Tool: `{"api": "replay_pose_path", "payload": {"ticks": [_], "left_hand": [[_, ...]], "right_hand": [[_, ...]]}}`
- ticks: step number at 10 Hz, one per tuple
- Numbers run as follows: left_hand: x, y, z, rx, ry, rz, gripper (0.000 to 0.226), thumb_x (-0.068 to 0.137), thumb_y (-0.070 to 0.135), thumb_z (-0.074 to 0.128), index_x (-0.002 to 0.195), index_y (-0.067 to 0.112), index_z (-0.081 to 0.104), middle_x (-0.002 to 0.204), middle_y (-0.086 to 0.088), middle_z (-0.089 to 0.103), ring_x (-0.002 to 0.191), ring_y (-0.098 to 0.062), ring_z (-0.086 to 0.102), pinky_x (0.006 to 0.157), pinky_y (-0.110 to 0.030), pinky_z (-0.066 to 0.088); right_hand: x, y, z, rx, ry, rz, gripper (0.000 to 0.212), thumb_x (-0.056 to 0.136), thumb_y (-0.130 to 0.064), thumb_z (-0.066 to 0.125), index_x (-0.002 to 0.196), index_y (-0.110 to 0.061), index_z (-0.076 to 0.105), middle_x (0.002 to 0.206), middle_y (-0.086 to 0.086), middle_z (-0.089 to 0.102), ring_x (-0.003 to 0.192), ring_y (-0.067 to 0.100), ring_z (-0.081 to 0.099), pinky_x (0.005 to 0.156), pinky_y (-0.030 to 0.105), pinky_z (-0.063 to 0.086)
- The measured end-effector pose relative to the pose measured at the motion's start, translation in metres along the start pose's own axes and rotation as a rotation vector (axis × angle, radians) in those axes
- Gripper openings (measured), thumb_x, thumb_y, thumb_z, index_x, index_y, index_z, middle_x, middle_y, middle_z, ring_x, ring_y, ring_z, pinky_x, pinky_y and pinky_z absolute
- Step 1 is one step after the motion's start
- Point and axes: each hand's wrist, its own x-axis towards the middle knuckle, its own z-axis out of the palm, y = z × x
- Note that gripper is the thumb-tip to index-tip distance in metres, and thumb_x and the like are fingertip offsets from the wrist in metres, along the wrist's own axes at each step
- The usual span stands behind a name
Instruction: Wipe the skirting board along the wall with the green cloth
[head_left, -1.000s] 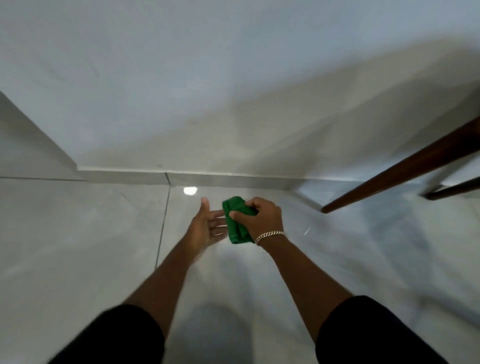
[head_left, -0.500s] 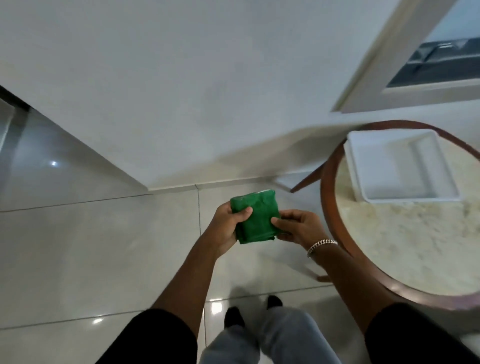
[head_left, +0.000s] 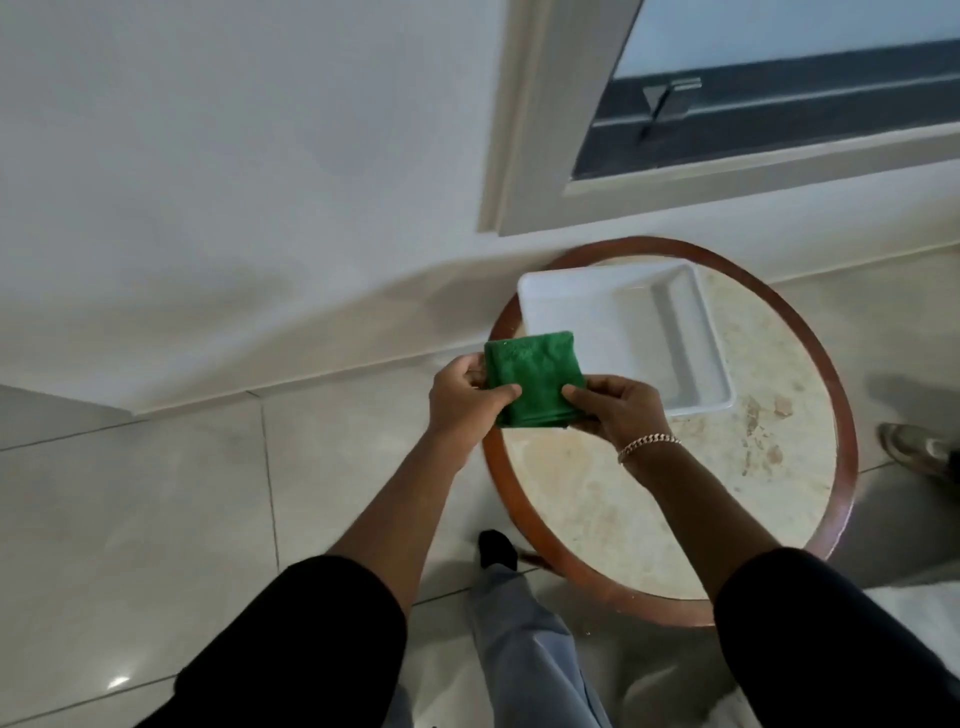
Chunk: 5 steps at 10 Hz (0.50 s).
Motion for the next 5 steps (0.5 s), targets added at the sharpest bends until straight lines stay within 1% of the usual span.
{"api": "replay_pose_path", "payload": {"ticks": [1, 2, 3, 4, 5], "left_hand": [[0.027, -0.001, 0.051, 0.066, 0.034, 0.006, 0.053, 0.071, 0.011, 0.079, 0.121, 0.014, 0.063, 0.106, -0.004, 0.072, 0.096, -0.020, 0.069, 0.086, -0.038, 0.059], [0.046, -0.007, 0.081, 0.085, -0.064, -0.021, 0.054, 0.077, 0.008, 0.070, 0.129, 0.015, 0.057, 0.110, -0.001, 0.070, 0.101, -0.020, 0.068, 0.090, -0.039, 0.058], [0.046, -0.010, 0.091, 0.104, -0.166, -0.034, 0.053, 0.077, 0.016, 0.064, 0.129, 0.016, 0.054, 0.116, -0.002, 0.070, 0.105, -0.018, 0.067, 0.094, -0.043, 0.056], [0.040, 0.000, 0.083, 0.095, -0.064, -0.001, 0.053, 0.081, 0.013, 0.059, 0.134, 0.017, 0.053, 0.125, -0.001, 0.066, 0.109, -0.017, 0.065, 0.097, -0.039, 0.054], [0.023, 0.021, 0.058, 0.086, 0.046, 0.043, 0.050, 0.086, 0.013, 0.057, 0.135, 0.015, 0.052, 0.132, -0.005, 0.063, 0.115, -0.019, 0.063, 0.100, -0.035, 0.051]], "right_hand": [[0.052, 0.009, -0.024, -0.085, 0.098, -0.011, 0.016, 0.075, -0.004, 0.077, 0.090, -0.002, 0.071, 0.087, 0.020, 0.072, 0.079, 0.032, 0.071, 0.075, 0.040, 0.060], [0.096, 0.027, -0.033, -0.207, 0.186, -0.015, 0.014, 0.074, -0.009, 0.077, 0.087, -0.011, 0.073, 0.084, 0.012, 0.075, 0.077, 0.030, 0.073, 0.077, 0.042, 0.060], [0.117, 0.041, -0.038, -0.149, 0.165, 0.083, 0.029, 0.073, -0.005, 0.076, 0.102, -0.010, 0.071, 0.090, 0.012, 0.075, 0.080, 0.030, 0.072, 0.082, 0.047, 0.059], [0.118, 0.046, -0.039, 0.050, 0.127, 0.157, 0.051, 0.074, 0.010, 0.071, 0.121, -0.002, 0.058, 0.106, 0.019, 0.069, 0.094, 0.033, 0.069, 0.091, 0.049, 0.055], [0.093, 0.041, -0.041, -0.072, 0.146, 0.122, 0.052, 0.069, 0.007, 0.076, 0.118, -0.005, 0.062, 0.116, 0.018, 0.069, 0.101, 0.029, 0.068, 0.095, 0.048, 0.052]]}}
